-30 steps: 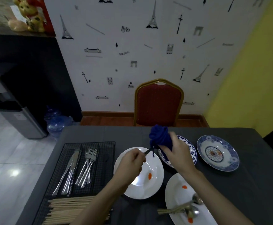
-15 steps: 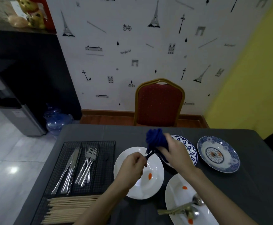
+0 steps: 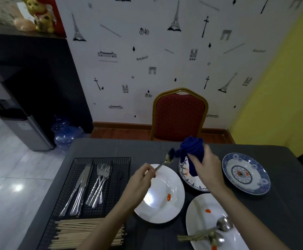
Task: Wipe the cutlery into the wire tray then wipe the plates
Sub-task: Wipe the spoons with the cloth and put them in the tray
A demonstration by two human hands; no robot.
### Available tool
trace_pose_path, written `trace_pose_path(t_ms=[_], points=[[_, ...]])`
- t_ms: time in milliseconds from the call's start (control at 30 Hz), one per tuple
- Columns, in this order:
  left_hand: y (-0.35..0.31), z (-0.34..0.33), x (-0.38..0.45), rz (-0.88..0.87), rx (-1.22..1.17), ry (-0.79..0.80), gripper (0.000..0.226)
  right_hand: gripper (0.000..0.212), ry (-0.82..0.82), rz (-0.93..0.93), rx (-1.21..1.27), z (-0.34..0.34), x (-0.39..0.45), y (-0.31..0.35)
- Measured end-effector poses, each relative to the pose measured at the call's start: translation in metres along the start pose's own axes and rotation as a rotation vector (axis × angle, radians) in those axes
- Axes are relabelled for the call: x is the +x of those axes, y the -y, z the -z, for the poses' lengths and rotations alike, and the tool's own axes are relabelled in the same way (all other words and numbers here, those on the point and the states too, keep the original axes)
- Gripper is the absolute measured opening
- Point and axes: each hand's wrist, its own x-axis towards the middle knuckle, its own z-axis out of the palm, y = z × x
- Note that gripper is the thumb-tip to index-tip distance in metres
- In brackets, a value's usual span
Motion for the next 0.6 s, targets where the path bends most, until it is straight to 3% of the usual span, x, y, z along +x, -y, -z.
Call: trace_pose_path(t_ms=[133,233,333,467,600], points=[[0.003,0.000,0.009,0.098,0.074,-0.016,0.033,0.033,-0.033,0.040,0.062,-0.002,-0.002,0.015],[-0.003,-0.011,0.009,0.107,-0.002,0.052,0.026,0.037,0.111,0.195,0.042,-0.011,-0.015,0.026],[-0.012,-0.012,0.006,0.029,-0.018,0.079,0.024,0.041,0.182,0.374,-0.139,-0.018,-0.026,0.024],[-0.013,-0.013,0.005,-0.007,0.055,0.063,0.024,0.031,0.119,0.286,-0.079,-0.016,-0.021,0.022],[-0.012,-0.013,0.008,0.033,-0.042,0.038,0.028,0.038,0.215,0.339,-0.089,-0.020,-0.032,0.024]])
